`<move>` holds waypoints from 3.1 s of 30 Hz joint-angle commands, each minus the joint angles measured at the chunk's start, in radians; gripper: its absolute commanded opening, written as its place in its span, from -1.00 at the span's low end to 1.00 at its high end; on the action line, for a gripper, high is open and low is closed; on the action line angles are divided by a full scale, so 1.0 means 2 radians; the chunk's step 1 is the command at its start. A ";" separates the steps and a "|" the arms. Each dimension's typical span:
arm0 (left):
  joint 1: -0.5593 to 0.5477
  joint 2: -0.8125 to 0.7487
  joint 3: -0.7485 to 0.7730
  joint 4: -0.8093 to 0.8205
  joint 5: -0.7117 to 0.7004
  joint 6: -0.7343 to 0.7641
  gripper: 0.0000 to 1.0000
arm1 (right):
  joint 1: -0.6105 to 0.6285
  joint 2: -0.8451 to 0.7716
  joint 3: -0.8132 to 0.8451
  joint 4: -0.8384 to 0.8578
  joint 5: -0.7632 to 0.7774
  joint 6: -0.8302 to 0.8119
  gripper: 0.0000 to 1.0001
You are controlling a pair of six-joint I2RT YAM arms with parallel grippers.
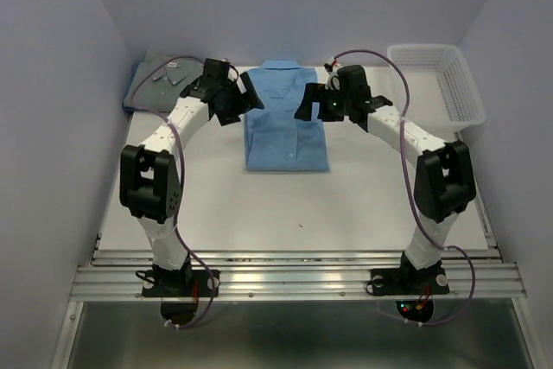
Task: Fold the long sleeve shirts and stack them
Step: Fold the shirt
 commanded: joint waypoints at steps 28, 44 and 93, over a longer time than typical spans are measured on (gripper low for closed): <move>-0.003 0.163 0.030 0.077 0.149 0.036 0.97 | -0.037 0.161 -0.036 0.324 -0.128 0.041 1.00; 0.015 0.154 0.018 0.045 0.122 0.061 0.97 | -0.037 0.130 -0.108 0.276 -0.069 0.021 1.00; 0.024 -0.240 -0.540 0.216 -0.003 -0.117 -0.37 | 0.155 -0.189 -0.328 0.226 0.116 0.059 1.00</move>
